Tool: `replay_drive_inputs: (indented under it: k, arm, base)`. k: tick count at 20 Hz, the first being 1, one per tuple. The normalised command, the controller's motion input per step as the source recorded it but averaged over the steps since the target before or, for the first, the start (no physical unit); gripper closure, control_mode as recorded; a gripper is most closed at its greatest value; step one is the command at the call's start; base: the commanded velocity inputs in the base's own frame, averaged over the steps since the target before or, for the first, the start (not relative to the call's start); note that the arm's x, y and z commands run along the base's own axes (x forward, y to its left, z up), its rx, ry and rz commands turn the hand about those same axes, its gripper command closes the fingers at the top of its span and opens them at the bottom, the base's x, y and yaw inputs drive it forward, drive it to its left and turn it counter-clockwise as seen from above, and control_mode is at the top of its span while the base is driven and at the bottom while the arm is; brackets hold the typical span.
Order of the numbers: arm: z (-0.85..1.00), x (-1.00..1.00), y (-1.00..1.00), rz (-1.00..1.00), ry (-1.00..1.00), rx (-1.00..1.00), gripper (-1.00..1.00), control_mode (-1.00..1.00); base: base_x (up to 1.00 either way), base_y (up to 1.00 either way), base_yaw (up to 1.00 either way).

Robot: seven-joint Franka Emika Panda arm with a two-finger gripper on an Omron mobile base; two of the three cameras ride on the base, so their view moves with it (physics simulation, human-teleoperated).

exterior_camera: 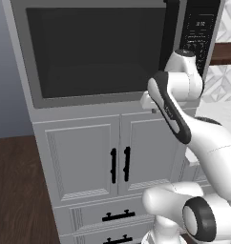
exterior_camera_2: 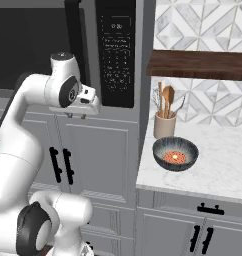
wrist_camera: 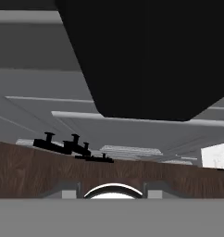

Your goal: Open the microwave, place the bowl with waffle inside the microwave, then close the microwave door and turn it on.

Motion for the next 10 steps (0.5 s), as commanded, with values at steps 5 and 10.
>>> replay_drive_inputs:
  k: [5,10]
  arm:
    - [-0.20,-0.34,-0.06,0.00,0.00,0.00,-1.00,-1.00]
    - [-0.50,-0.67,0.00,0.00,-0.07,0.00,-1.00,-1.00]
  base:
    - [0.00,0.00,0.00]
    - [0.00,0.00,0.00]
